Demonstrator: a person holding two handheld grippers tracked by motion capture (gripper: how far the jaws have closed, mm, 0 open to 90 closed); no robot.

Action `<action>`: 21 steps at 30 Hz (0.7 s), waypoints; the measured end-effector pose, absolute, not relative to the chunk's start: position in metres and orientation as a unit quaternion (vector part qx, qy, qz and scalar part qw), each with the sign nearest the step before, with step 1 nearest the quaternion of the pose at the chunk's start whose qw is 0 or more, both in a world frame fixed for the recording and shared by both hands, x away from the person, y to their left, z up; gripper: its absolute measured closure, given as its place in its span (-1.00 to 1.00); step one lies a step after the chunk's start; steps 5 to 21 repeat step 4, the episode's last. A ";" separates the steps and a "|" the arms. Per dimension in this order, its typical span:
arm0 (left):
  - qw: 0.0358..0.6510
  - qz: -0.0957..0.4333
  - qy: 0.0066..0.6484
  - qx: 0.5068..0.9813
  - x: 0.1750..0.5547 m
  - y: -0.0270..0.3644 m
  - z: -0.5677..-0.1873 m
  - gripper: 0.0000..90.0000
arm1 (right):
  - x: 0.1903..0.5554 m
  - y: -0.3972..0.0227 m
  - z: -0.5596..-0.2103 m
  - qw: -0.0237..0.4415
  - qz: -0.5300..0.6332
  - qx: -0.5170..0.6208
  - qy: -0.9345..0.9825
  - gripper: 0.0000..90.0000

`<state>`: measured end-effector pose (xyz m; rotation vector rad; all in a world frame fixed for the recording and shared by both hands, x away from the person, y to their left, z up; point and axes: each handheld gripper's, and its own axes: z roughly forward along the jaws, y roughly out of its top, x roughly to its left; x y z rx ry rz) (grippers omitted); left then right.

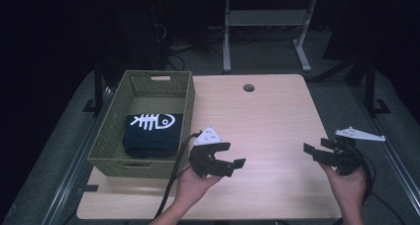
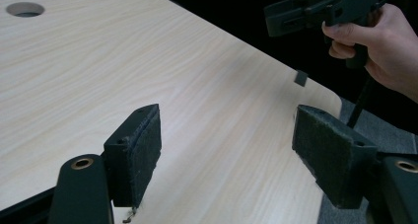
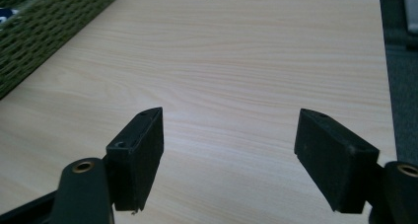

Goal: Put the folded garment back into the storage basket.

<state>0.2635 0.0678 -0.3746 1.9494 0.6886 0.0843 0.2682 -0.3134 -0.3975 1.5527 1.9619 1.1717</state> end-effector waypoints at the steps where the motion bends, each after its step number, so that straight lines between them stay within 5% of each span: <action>1: 0.509 0.038 0.282 0.812 0.259 0.067 -0.377 -0.40 | 0.260 -0.311 -0.399 0.201 0.422 0.540 0.700 -0.41; 21: 0.510 0.047 0.268 0.816 0.248 0.066 -0.385 -0.40 | 0.248 -0.308 -0.402 0.209 0.433 0.527 0.701 -0.44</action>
